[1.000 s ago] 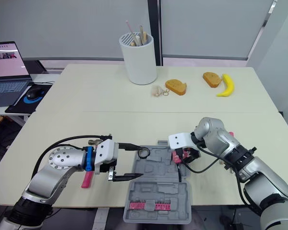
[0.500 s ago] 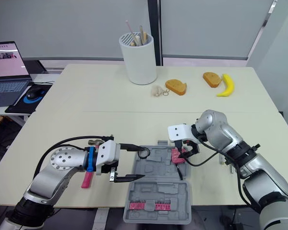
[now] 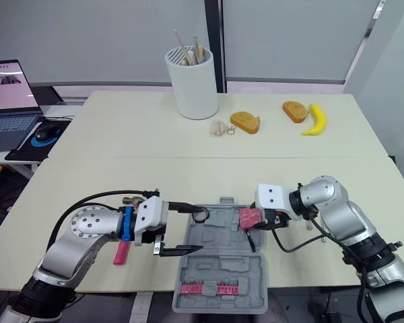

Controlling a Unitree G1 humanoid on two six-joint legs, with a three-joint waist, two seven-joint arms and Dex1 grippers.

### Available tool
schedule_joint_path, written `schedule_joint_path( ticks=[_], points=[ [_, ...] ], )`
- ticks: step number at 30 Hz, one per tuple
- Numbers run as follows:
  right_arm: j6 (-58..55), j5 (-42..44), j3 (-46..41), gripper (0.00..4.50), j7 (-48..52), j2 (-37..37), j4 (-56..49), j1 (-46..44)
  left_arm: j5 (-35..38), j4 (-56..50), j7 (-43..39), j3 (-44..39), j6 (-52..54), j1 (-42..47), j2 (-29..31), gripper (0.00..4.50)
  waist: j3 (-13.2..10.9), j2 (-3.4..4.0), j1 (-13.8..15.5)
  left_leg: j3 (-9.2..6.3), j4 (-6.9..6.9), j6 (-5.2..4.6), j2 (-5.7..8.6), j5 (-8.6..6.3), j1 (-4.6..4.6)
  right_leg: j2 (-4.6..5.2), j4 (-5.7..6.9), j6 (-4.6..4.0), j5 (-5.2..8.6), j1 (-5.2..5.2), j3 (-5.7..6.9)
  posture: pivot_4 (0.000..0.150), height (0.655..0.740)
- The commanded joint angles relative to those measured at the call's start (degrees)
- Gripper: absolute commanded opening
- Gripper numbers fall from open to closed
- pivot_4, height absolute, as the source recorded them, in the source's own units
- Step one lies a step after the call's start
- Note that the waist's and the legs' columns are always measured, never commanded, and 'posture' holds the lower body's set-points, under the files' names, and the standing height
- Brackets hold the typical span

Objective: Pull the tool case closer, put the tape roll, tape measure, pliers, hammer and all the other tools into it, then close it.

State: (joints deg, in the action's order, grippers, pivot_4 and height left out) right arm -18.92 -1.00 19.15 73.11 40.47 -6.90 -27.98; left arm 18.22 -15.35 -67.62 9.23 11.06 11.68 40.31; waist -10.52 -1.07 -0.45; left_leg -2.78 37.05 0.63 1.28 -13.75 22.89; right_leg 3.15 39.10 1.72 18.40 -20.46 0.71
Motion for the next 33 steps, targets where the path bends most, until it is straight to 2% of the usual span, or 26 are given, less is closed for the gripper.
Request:
schedule_joint_path(
  ticks=[1, 6, 12, 24, 33],
  points=[
    [2.89, 0.66, -1.42, 1.77, -1.91, -0.1, -0.09, 0.02, 1.22, -0.37, -0.84, -0.56, -0.58, 0.87, 0.09, 4.5, 0.0, 0.0, -0.01, 0.0, 0.0, 0.0, 0.0, 0.0, 0.0, 0.0, 0.0, 0.0, 0.0, 0.0, 0.0, 0.15, 0.74],
    [5.53, 1.08, -2.07, 0.67, -6.24, -2.85, 3.59, 0.32, 1.18, 0.15, -1.42, -0.73, -0.54, 1.55, 0.15, 4.5, 0.0, 0.0, 0.01, 0.02, 0.0, 0.0, 0.0, 0.0, 0.01, 0.0, -0.02, 0.0, 0.0, 0.01, -0.01, 0.15, 0.74],
    [16.41, 1.8, -2.14, 0.67, -8.19, -5.42, 11.43, 1.75, 0.79, 0.75, -1.92, -0.08, -0.39, 2.94, -0.27, 4.5, 0.0, 0.0, 0.04, 0.02, 0.0, 0.0, 0.01, 0.0, 0.0, 0.0, -0.04, 0.0, 0.0, 0.04, 0.01, 0.15, 0.74],
    [14.25, 4.67, -5.18, 0.67, -8.95, -5.47, 11.87, 5.04, 0.51, 1.13, -2.26, 0.56, -0.53, 3.52, -0.99, 4.5, 0.0, 0.01, 0.06, 0.02, 0.0, 0.01, 0.01, 0.0, 0.0, 0.0, -0.02, 0.0, 0.0, 0.04, 0.0, 0.15, 0.74],
    [16.71, 2.93, -3.32, 0.67, -10.29, -7.81, 19.82, 3.54, 0.42, 1.03, -3.16, 1.24, -0.28, 4.22, -1.3, 4.5, 0.0, 0.01, 0.02, 0.03, 0.01, 0.01, 0.01, 0.01, -0.04, -0.01, -0.01, 0.0, 0.0, 0.07, 0.0, 0.15, 0.74]
  ],
)
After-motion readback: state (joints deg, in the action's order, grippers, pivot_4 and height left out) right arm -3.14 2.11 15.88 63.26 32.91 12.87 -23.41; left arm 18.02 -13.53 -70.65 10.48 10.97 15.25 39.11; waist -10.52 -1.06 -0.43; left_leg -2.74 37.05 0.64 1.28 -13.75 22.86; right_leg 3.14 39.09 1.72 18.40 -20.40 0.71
